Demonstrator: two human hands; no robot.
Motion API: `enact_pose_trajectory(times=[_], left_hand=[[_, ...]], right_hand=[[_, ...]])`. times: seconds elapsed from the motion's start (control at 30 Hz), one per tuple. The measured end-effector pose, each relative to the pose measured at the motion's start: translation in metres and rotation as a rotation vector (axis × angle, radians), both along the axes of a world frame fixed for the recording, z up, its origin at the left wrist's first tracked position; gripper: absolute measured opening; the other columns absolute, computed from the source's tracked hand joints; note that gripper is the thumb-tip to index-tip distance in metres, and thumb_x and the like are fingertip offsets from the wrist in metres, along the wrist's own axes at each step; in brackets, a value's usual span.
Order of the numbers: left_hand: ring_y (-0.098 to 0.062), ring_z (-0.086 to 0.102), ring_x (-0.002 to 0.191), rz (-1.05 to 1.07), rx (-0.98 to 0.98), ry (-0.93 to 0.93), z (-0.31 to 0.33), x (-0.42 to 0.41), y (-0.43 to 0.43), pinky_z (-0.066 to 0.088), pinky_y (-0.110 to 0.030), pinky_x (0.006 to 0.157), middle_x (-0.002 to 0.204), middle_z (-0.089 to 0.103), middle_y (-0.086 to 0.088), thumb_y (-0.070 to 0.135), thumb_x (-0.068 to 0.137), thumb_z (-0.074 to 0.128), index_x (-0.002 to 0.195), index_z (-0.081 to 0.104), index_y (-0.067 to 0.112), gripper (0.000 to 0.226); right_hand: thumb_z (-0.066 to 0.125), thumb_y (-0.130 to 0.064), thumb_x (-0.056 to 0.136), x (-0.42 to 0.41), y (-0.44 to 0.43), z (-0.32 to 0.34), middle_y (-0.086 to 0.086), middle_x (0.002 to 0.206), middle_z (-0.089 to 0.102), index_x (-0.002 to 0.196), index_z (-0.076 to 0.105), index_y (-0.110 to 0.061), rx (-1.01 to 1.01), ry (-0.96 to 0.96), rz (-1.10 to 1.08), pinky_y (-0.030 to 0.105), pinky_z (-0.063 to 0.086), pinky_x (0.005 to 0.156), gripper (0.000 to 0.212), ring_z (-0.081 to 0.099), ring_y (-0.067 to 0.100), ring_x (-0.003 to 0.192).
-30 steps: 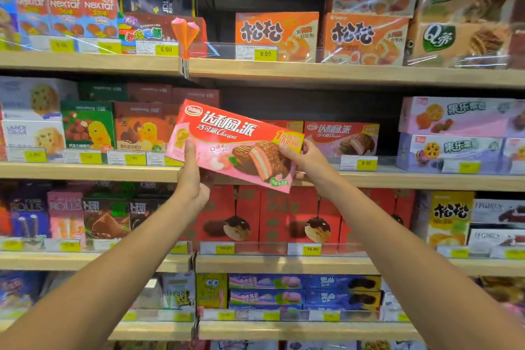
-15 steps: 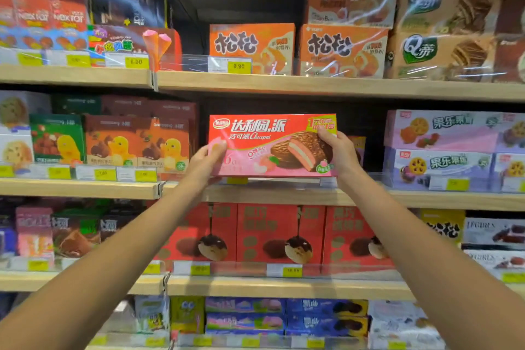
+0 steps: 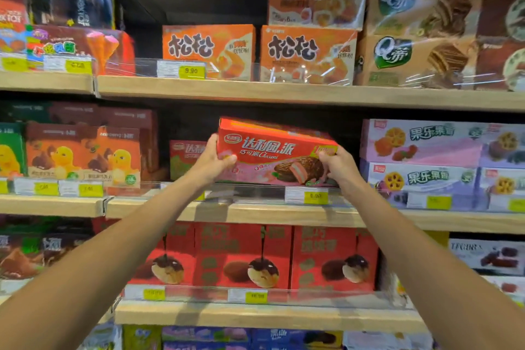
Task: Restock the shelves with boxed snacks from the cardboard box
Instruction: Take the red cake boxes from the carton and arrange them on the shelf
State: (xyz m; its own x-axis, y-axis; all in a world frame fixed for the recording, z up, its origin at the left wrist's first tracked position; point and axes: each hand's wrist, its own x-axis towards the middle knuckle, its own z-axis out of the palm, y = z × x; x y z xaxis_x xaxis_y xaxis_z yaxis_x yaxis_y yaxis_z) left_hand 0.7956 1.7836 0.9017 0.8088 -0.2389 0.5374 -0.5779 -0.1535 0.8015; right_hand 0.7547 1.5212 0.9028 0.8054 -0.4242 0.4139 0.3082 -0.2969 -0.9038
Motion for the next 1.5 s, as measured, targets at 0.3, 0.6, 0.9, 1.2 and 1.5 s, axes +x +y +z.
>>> enact_pose_trajectory(times=[0.3,0.6,0.9,1.2,1.5], left_hand=[[-0.016,0.054,0.097,0.162,0.342,0.083,-0.011,0.026,-0.049,0.038,-0.023,0.082,0.099,0.059,-0.006,0.002,0.088,0.058,0.106,0.059,0.006,0.019],[-0.022,0.058,0.098,0.281,0.446,0.166,-0.009,0.049,-0.068,0.046,-0.036,0.096,0.102,0.062,-0.001,0.02,0.085,0.063,0.107,0.059,0.008,0.026],[-0.027,0.057,0.109,0.347,0.46,0.193,-0.014,0.058,-0.087,0.045,-0.043,0.099,0.116,0.062,-0.006,0.029,0.091,0.056,0.111,0.058,0.009,0.028],[-0.027,0.057,0.107,0.34,0.45,0.227,-0.015,0.063,-0.087,0.047,-0.044,0.097,0.113,0.06,-0.008,0.033,0.095,0.05,0.112,0.053,0.011,0.028],[-0.029,0.058,0.105,0.33,0.521,0.177,-0.019,0.065,-0.083,0.048,-0.043,0.095,0.114,0.061,-0.009,0.025,0.093,0.053,0.107,0.053,0.013,0.018]], right_hand=[[0.052,-0.014,0.089,0.008,-0.016,-0.007,0.015,0.119,0.059,0.122,0.047,-0.004,-0.11,0.129,-0.331,0.039,0.047,0.09,0.035,0.057,0.034,0.109],[0.059,-0.008,0.087,0.007,-0.004,-0.019,0.017,0.142,0.023,0.144,0.021,0.0,-0.346,0.133,-0.468,0.036,0.036,0.105,0.069,0.032,0.034,0.13],[0.063,-0.013,0.087,0.01,-0.012,-0.021,0.015,0.144,0.021,0.12,0.043,-0.001,-0.376,0.12,-0.466,0.037,0.037,0.104,0.04,0.032,0.032,0.13],[0.063,-0.017,0.088,0.016,-0.013,-0.025,0.014,0.148,0.019,0.119,0.047,-0.002,-0.404,0.121,-0.476,0.04,0.037,0.106,0.038,0.033,0.033,0.133],[0.062,-0.025,0.089,0.019,-0.014,-0.026,0.015,0.149,0.022,0.125,0.045,-0.001,-0.448,0.201,-0.48,0.043,0.037,0.108,0.047,0.033,0.034,0.134]])
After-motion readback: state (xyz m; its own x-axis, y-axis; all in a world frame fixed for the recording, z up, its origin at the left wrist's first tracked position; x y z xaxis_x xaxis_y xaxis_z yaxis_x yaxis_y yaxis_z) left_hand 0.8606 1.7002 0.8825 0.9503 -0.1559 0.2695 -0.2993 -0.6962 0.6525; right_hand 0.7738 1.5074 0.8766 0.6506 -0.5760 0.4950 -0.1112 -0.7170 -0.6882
